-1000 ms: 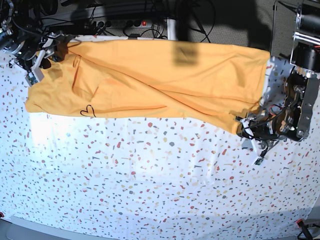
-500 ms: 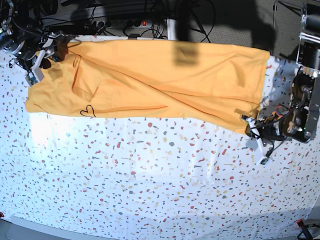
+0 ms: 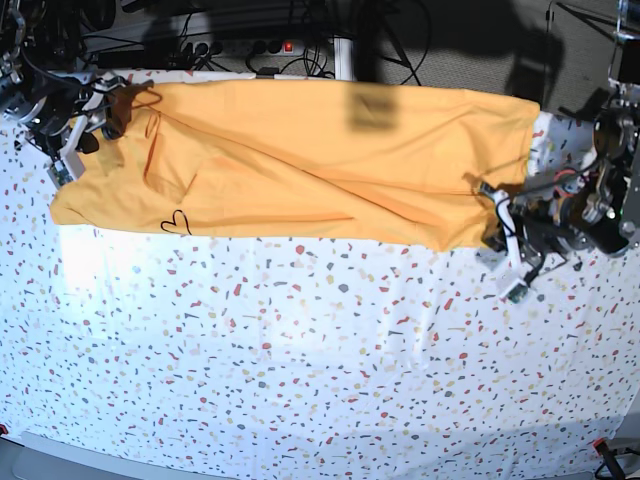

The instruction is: Fold the T-shirt properly

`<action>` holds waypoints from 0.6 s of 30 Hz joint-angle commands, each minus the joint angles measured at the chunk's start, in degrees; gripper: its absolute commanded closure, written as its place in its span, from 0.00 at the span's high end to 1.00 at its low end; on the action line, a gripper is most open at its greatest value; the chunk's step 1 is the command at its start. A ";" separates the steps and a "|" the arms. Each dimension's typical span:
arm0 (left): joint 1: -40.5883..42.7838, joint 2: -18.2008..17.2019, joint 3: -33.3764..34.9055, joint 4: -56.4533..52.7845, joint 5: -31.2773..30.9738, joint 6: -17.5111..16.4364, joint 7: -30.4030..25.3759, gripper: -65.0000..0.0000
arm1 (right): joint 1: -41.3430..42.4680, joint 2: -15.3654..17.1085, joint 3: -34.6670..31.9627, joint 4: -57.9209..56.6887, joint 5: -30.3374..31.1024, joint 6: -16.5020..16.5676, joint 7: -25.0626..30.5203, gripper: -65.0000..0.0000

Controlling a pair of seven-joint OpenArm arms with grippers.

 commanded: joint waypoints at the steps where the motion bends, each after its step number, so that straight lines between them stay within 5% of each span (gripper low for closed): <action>1: -0.39 -0.85 -0.55 1.55 0.55 -0.07 -0.92 0.00 | 0.17 1.07 0.46 0.81 0.46 0.08 0.98 0.40; 10: 4.26 -1.18 -0.55 7.10 2.69 -0.07 0.83 0.00 | 0.17 1.05 0.46 0.81 0.46 0.08 0.81 0.40; 18: 7.45 -9.99 -0.55 14.08 2.84 -0.07 0.70 0.00 | 0.17 1.05 0.46 0.81 0.46 0.08 0.83 0.40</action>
